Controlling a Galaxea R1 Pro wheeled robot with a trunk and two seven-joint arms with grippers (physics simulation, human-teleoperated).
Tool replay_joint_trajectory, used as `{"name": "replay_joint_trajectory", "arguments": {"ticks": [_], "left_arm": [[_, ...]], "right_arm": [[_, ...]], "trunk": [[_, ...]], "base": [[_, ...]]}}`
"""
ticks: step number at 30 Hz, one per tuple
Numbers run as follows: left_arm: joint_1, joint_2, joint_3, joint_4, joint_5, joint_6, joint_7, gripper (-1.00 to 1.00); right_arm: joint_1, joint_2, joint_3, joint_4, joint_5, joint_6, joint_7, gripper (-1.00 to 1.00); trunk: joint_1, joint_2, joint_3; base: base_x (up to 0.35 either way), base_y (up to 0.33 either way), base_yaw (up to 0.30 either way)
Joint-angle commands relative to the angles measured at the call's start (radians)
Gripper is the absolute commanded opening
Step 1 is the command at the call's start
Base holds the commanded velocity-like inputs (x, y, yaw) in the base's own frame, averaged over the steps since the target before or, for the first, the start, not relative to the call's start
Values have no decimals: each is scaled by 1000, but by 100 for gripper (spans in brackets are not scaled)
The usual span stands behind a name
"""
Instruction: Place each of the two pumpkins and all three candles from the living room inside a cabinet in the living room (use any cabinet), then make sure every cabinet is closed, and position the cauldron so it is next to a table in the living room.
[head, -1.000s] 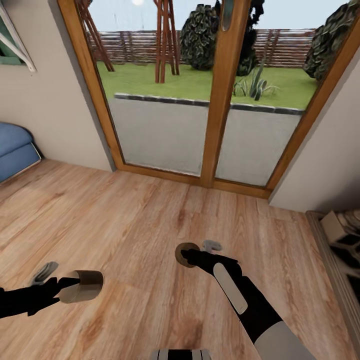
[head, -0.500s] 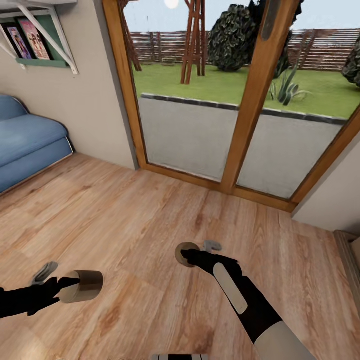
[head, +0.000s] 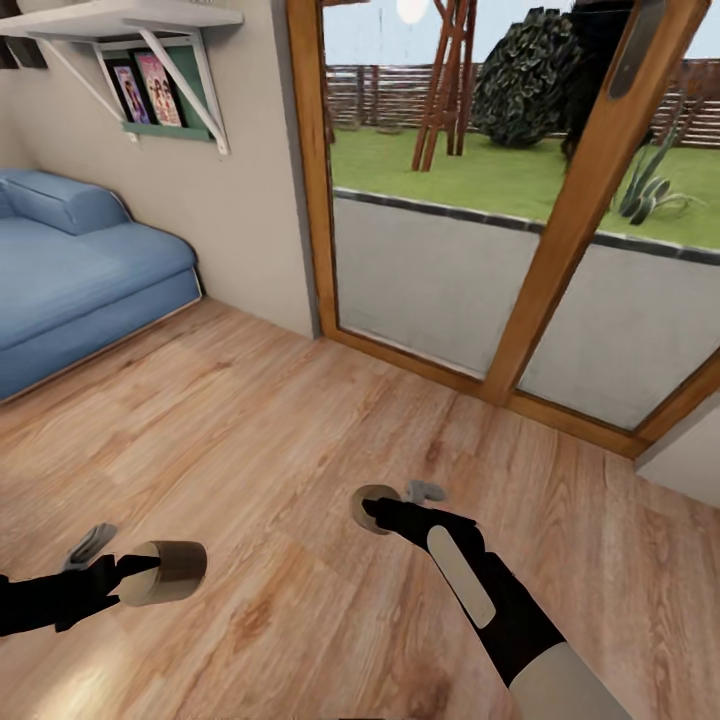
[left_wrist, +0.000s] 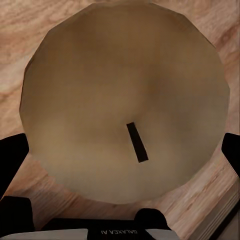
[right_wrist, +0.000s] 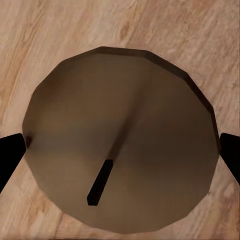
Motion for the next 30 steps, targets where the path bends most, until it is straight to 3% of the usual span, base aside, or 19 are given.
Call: {"name": "replay_joint_trajectory", "arguments": {"ticks": [1,12,16,20,30], "left_arm": [[0,0,0,0,5,0,0,-100],[0,-7,-6,0,1,-1,0,-100],[0,-32,-7,0,-4,-2,8,-100],[0,-54,-8,-10,-4,-2,57,-100],[0,-68,-8,-15,-2,0,92,-100]], "right_arm": [[0,0,0,0,0,0,0,-100],[0,-1,0,0,2,-5,-4,-100],[0,-1,-1,1,2,-5,-2,-100],[0,-1,0,0,2,-5,-3,-100],[0,-1,1,0,1,-5,-2,-100]], "trunk": [[-4,7,3],[-46,84,38],[-61,112,50],[-77,140,63],[-115,210,100]], "base": [[0,0,290],[-21,0,290],[-273,0,291],[-195,0,291],[-16,0,268]]}}
